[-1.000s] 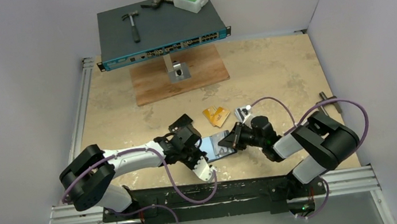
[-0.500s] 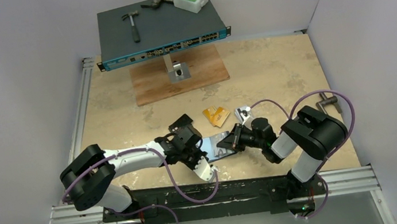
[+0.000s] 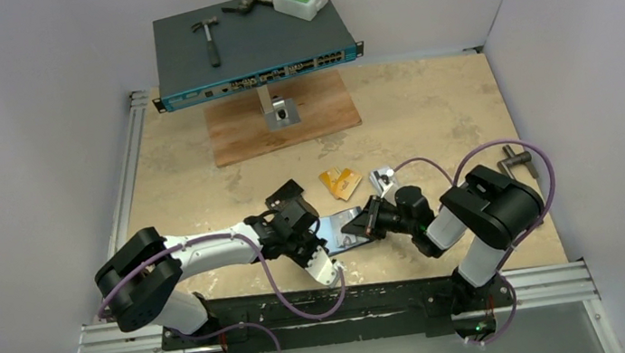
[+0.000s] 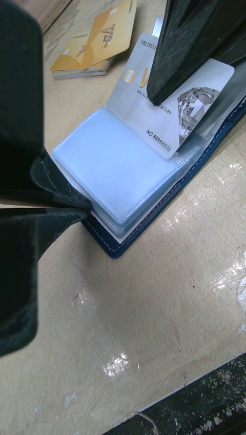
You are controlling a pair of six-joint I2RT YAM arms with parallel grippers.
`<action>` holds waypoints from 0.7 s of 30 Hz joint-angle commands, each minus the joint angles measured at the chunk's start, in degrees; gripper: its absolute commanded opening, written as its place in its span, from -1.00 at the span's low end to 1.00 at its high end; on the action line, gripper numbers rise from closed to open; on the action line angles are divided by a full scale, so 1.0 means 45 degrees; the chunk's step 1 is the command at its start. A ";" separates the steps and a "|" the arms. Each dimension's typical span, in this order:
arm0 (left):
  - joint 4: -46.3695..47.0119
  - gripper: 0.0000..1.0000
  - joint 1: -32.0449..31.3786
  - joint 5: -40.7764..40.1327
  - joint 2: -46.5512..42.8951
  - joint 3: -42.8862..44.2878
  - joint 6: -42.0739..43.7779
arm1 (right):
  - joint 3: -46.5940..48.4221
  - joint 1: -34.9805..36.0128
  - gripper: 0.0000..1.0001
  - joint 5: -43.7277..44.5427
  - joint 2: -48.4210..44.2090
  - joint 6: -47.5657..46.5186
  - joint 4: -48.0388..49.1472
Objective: Put the credit cards into the card holder
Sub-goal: Insert the credit card into the card holder.
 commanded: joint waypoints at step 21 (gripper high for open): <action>-0.0550 -1.00 -0.0050 -0.0025 0.0497 0.0214 -0.0283 | 0.0727 0.0001 -1.00 -0.1132 0.0618 -0.1365 -0.1555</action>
